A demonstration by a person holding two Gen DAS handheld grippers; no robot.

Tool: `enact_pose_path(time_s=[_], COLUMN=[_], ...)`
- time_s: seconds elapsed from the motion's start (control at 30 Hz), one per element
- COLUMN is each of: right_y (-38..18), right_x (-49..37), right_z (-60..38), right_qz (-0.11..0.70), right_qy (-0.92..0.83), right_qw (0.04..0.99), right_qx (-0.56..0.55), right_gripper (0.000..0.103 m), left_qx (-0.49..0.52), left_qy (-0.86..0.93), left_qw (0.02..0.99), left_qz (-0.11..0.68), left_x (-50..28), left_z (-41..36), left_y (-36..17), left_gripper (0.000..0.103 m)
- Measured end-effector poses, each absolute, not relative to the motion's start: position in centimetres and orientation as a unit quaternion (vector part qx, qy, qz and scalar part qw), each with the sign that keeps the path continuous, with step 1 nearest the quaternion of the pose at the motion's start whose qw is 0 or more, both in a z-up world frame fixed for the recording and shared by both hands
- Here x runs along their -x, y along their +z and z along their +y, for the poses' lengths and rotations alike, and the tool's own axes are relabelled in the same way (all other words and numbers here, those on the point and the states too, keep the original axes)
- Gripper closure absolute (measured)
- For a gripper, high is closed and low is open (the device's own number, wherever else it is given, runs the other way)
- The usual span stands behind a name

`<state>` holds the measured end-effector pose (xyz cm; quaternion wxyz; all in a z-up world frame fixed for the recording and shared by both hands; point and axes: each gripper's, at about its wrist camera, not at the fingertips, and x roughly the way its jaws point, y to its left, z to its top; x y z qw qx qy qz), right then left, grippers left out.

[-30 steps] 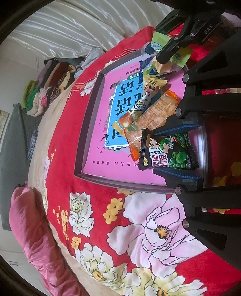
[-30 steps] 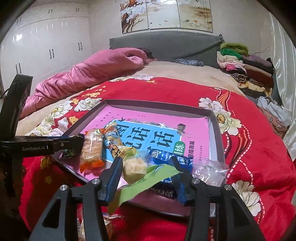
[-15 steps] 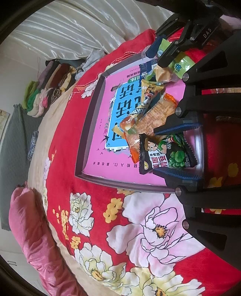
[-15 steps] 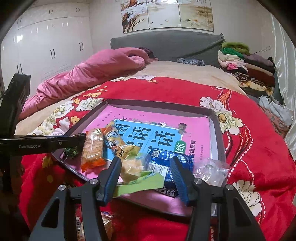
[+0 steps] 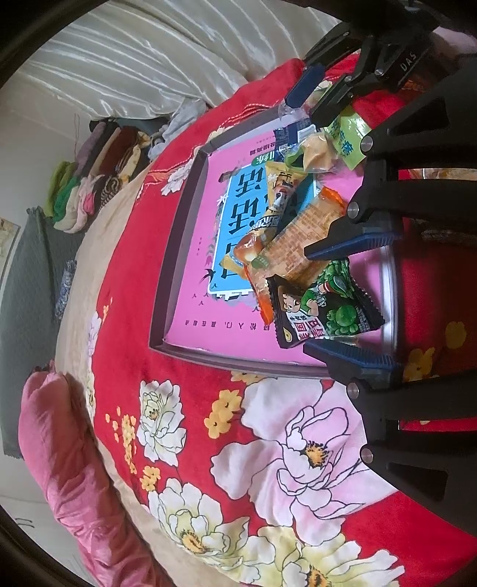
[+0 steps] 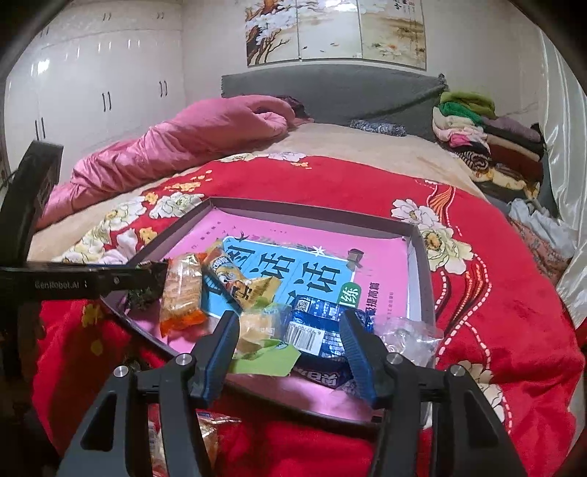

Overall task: Organize snacks
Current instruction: 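Release the green-pea pack with the left tool while the right tool releases the green bag, then move both open tools back toward the Snickers bar and clear pastry bags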

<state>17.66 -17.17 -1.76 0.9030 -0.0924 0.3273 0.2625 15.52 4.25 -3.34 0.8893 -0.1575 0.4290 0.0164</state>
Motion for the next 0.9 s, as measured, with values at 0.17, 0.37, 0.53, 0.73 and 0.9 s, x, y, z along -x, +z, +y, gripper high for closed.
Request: enact_pose_path(time_s=[0.17,0.37,0.53,0.73,0.9], right_y=[-1.8,-2.7,-3.2,-3.6,-4.0], right_x=[-17.2,-16.8,-16.5,-17.0,-17.2], right_z=[-17.0,-15.7,-14.6,-14.5,-14.2], right_qz=[0.327,0.334,0.332,0.333,0.330], right_qy=[0.271,0.274,0.281,0.276,0.265], right_qw=[0.899,0.890,0.885,0.889,0.892], right_qx=[0.104,0.143,0.166,0.154,0.156], right_gripper=[0.046,0.046,0.046,0.046,0.045], left_qx=[0.159,0.160,0.160,0.156,0.152], left_qy=[0.017,0.016,0.013,0.008,0.006], left_qw=[0.890,0.889,0.888,0.891,0.892], left_qz=[0.428,0.429,0.430,0.427,0.427], left_x=[-15.3,-14.9,-14.8,-14.6,-14.5], left_z=[4.6,4.7,4.6,4.2,4.0], left_y=[-3.2,-3.1,-3.0,-2.4,-2.2], left_gripper=[0.052,0.050,0.047,0.044,0.043])
